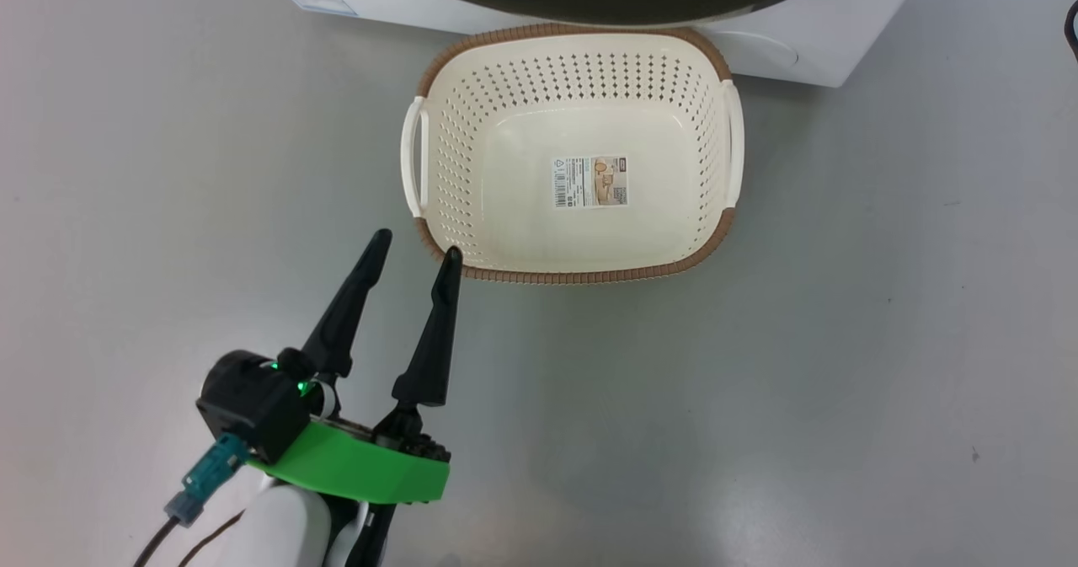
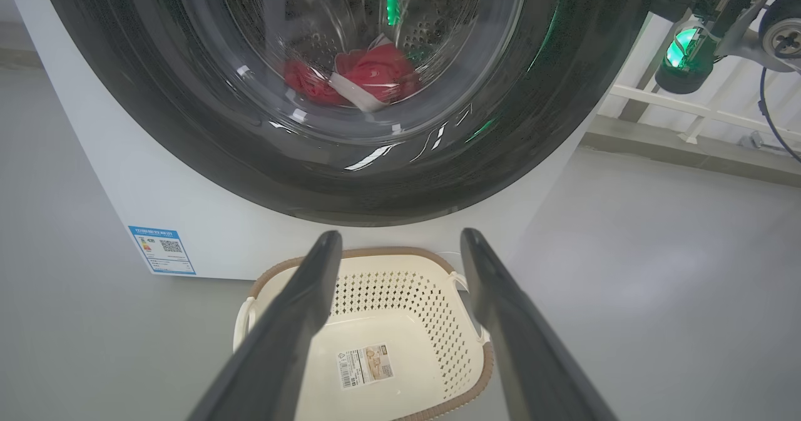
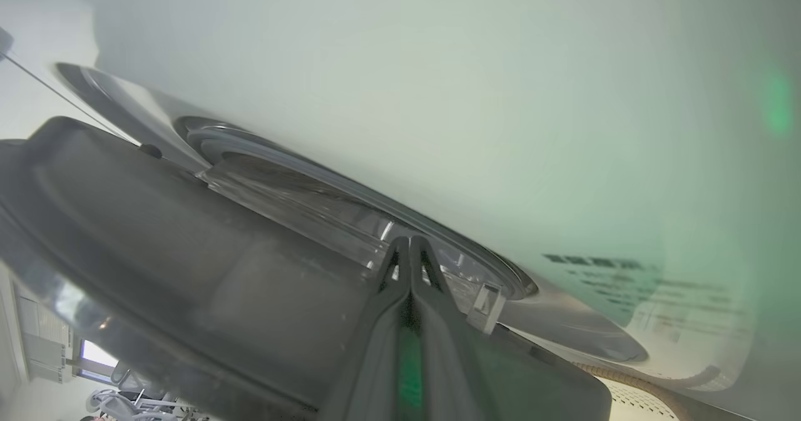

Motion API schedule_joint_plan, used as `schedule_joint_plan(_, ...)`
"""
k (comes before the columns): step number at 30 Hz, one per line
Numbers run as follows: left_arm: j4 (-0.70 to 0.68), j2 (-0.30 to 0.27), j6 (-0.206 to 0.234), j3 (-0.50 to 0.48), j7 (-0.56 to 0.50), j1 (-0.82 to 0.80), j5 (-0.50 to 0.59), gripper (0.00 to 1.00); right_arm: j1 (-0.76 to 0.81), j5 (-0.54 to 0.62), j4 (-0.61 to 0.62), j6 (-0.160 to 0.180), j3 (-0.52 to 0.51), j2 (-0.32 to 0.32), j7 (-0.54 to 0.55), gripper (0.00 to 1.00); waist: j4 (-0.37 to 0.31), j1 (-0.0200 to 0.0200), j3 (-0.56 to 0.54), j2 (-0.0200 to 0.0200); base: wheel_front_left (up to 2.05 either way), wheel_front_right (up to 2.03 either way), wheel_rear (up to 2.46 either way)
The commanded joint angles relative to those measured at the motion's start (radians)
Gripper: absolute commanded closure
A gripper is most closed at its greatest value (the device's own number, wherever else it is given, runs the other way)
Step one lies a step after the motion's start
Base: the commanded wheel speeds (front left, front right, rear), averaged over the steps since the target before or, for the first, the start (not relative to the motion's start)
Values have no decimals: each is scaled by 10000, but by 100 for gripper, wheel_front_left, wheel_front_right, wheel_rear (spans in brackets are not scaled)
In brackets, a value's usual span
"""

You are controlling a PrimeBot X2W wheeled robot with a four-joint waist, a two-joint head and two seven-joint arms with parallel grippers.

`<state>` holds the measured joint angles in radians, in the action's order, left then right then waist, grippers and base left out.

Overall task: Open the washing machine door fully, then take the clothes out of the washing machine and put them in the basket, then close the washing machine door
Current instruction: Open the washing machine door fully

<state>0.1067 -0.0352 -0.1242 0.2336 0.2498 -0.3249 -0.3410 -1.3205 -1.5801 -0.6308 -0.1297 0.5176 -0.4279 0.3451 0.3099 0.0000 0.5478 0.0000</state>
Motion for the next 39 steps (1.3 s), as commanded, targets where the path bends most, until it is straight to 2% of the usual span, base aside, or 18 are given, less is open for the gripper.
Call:
schedule_joint_plan(1,-255,-150,-45,-258,120,-43,-84,0,89,-190,262,-10,78,321,173,100,-2,0,-34,0,0,0,0)
schedule_joint_plan(13,-181,-150,-17,-257,120,142,-22,0,1244,-422,845,-10,97,404,736,100,-159,0,-636,0,0,0,0)
schedule_joint_plan(39,-143,-150,19,-391,120,872,199,0,3795,-453,2241,-10,176,1108,1245,100,-369,0,-1895,0,0,0,0)
